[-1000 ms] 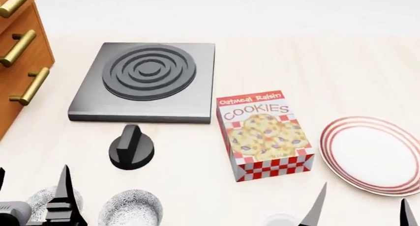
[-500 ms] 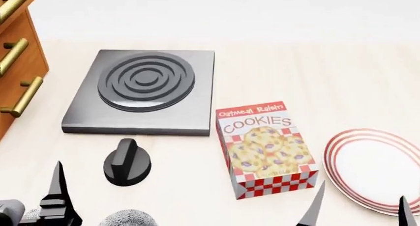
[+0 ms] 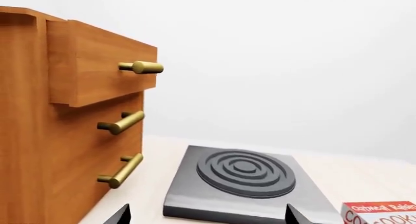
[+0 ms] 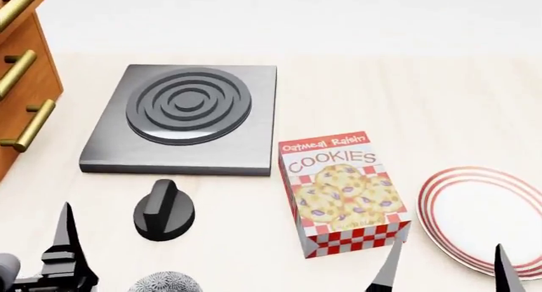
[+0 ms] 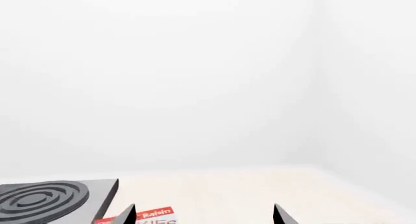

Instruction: Pick the akita bowl from table center and place it on the plate.

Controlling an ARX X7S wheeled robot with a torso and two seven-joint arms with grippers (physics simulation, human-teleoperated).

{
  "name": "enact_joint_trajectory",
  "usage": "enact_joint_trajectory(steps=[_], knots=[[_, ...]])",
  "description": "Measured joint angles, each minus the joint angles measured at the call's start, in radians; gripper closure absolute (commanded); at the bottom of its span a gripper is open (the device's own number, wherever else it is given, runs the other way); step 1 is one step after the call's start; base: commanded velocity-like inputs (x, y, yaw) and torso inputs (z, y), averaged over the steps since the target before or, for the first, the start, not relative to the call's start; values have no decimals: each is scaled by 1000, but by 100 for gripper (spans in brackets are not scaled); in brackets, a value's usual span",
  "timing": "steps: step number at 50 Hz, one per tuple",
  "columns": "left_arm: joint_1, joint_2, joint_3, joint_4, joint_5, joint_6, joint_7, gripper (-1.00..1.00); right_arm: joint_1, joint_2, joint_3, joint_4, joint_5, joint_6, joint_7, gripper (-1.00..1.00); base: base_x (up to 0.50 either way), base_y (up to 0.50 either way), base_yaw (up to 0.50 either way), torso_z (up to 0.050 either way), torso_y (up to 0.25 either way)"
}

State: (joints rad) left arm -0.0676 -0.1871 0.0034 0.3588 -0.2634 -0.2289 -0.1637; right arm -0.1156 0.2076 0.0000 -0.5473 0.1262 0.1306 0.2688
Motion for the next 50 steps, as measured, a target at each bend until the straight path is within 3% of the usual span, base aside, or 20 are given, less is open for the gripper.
enact_joint_trajectory(steps=[24,50], knots=[[9,-5,-17,2,-31,32,-18,-100,272,58,-123,40,191,356,-154,-100,0,0,0,0,0],[13,-26,-82,28,-94,34,-53,-100,502,9,-89,207,577,802,-262,-100,0,0,0,0,0]])
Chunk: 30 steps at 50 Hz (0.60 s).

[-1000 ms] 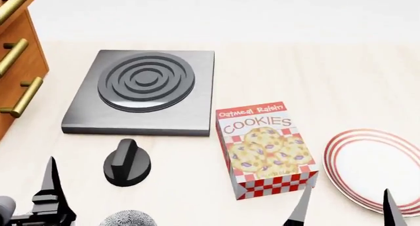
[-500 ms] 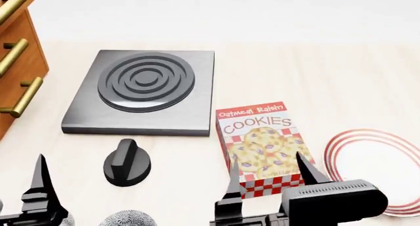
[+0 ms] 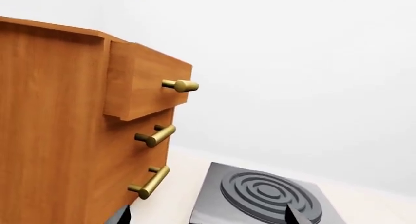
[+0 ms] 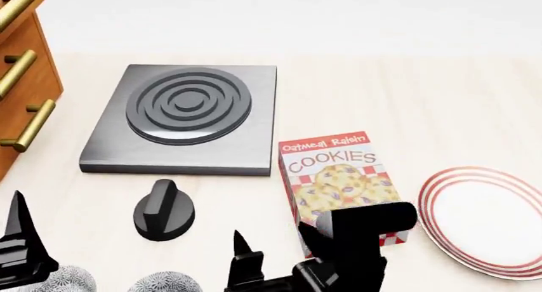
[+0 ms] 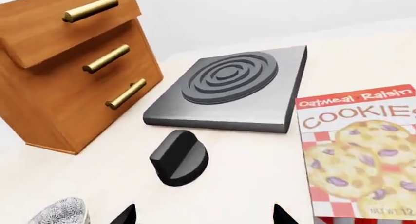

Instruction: Pick the akita bowl from table center and place it on the plate.

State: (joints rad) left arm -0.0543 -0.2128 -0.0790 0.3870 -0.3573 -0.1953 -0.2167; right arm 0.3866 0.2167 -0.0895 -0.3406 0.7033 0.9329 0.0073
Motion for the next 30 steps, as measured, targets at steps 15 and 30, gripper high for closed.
enact_joint_trajectory(steps=[15,30], knots=[[5,-13,-15,33,-29,-9,-13,-100,81,-50,-35,158,86,120,-19,-100,0,0,0,0,0],[6,-21,-20,51,-44,-12,-26,-100,125,-61,-125,280,77,158,-49,-100,0,0,0,0,0]])
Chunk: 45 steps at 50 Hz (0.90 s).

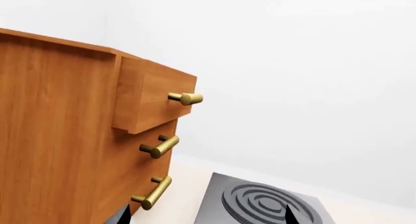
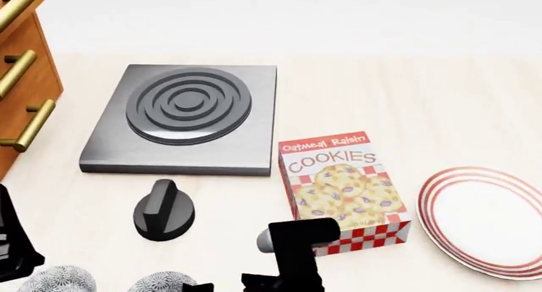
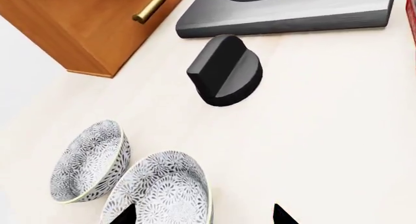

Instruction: Pick the akita bowl from table center and place it on the plate.

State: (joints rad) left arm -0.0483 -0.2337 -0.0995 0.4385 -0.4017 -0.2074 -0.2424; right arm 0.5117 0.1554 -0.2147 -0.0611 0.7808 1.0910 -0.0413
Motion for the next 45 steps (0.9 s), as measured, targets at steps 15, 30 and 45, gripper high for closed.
enact_joint_trajectory(steps=[15,30,45], knots=[[13,-5,-1,18,-12,4,-7,-100,68,-2,-41,65,-6,17,-7,-100,0,0,0,0,0],[24,-14,-7,36,-28,7,-16,-100,111,-4,-80,174,-33,-38,-57,-100,0,0,0,0,0],[24,-21,-5,47,-38,4,-25,-100,118,-11,-120,255,-48,-77,-99,-100,0,0,0,0,0]])
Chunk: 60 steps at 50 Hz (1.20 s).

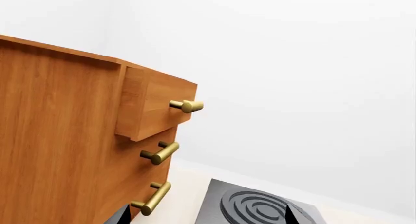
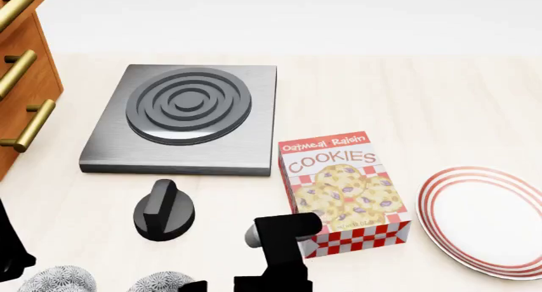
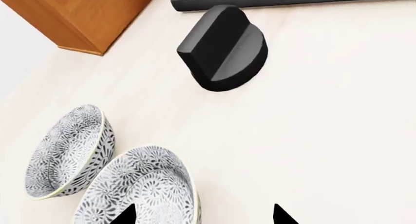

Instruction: Pick the akita bowl from table center and place it on the plate.

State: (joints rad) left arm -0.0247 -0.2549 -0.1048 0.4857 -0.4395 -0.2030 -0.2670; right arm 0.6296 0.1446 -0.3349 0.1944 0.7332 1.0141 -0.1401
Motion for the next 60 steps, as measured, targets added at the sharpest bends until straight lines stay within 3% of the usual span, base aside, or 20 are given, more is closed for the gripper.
enact_joint_trajectory(steps=[49,50,60], knots=[[20,-19,9,24,-13,16,-20,-100,45,-26,-111,182,-18,-84,-113,-100,0,0,0,0,0],[20,-19,9,25,-13,16,-21,-100,45,-26,-112,182,-17,-85,-113,100,0,0,0,0,0],[18,-23,12,27,-15,17,-26,-100,50,-24,-114,178,3,-89,-114,100,0,0,0,0,0]])
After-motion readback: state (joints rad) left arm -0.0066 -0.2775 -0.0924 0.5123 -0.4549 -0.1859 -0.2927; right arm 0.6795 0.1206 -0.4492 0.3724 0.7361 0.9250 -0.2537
